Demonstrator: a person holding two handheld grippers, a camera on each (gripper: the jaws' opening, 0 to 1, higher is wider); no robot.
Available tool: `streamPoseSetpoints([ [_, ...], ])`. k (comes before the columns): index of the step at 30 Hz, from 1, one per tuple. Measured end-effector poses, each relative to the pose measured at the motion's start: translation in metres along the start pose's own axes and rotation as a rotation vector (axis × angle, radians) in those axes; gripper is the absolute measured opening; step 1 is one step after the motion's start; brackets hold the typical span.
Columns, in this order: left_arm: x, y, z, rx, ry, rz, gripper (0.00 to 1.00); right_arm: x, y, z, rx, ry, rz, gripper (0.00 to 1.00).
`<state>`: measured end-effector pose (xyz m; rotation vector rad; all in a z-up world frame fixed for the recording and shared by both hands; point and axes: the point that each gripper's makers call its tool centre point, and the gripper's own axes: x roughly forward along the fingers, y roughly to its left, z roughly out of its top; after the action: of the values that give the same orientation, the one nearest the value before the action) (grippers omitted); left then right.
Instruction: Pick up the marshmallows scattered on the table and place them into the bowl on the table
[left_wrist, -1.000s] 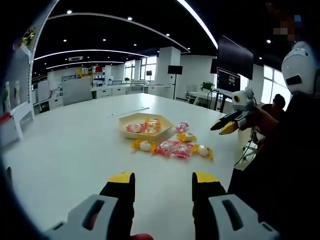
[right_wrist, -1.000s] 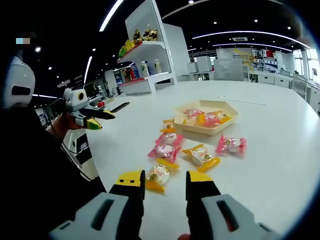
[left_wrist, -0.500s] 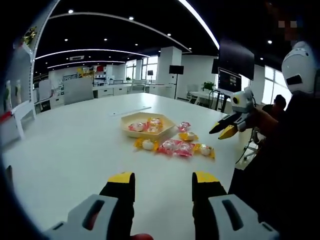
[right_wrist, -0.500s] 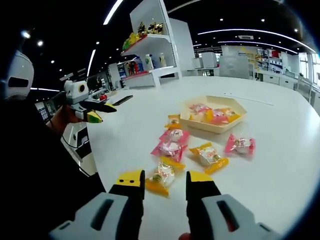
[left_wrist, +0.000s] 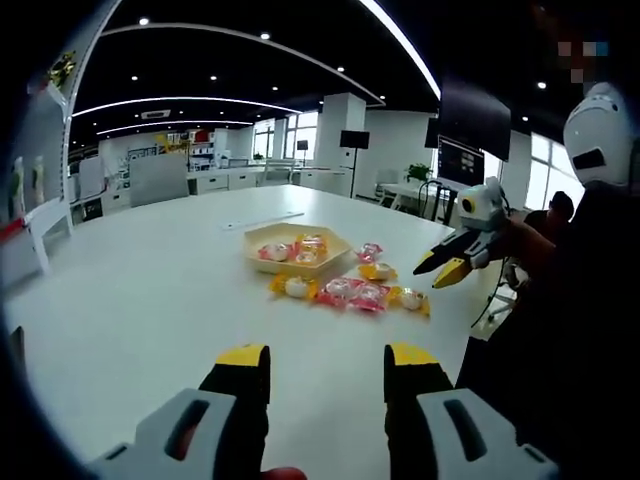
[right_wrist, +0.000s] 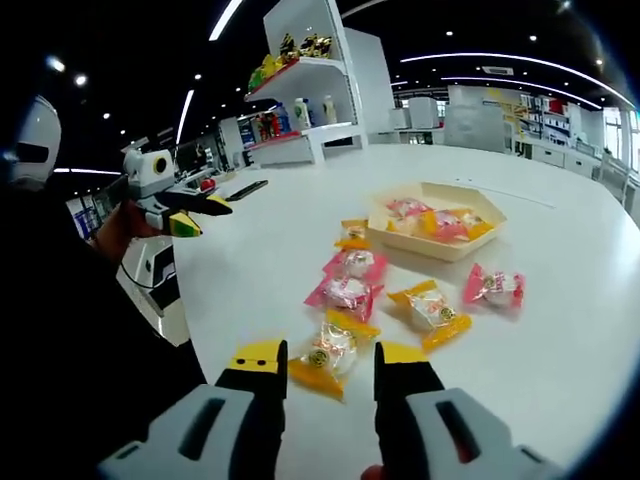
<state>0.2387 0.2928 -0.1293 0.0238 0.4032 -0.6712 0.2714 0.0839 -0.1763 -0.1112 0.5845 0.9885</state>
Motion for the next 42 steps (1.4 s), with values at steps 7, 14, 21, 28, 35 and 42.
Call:
streamPoseSetpoints([
  [7, -0.002, 0.001, -0.002, -0.003, 0.003, 0.003, 0.46, 0.008, 0.002, -0.003, 0.001, 0.013, 0.005, 0.37],
  [14, -0.002, 0.002, -0.005, -0.009, 0.005, 0.002, 0.46, 0.015, 0.002, -0.006, -0.004, 0.027, -0.007, 0.38],
  [21, -0.001, 0.002, -0.007, -0.014, 0.005, -0.002, 0.46, 0.018, 0.002, -0.008, -0.01, 0.036, -0.02, 0.38],
  [28, -0.001, 0.003, -0.008, -0.02, 0.002, -0.001, 0.46, 0.022, 0.004, -0.009, -0.017, 0.047, -0.025, 0.38],
  [35, -0.003, 0.003, -0.011, -0.027, 0.0, 0.003, 0.46, 0.028, 0.004, -0.01, -0.057, 0.069, -0.05, 0.37],
  [42, -0.005, 0.004, -0.01, -0.025, -0.001, 0.004, 0.46, 0.035, 0.005, -0.013, -0.119, 0.096, -0.08, 0.36],
])
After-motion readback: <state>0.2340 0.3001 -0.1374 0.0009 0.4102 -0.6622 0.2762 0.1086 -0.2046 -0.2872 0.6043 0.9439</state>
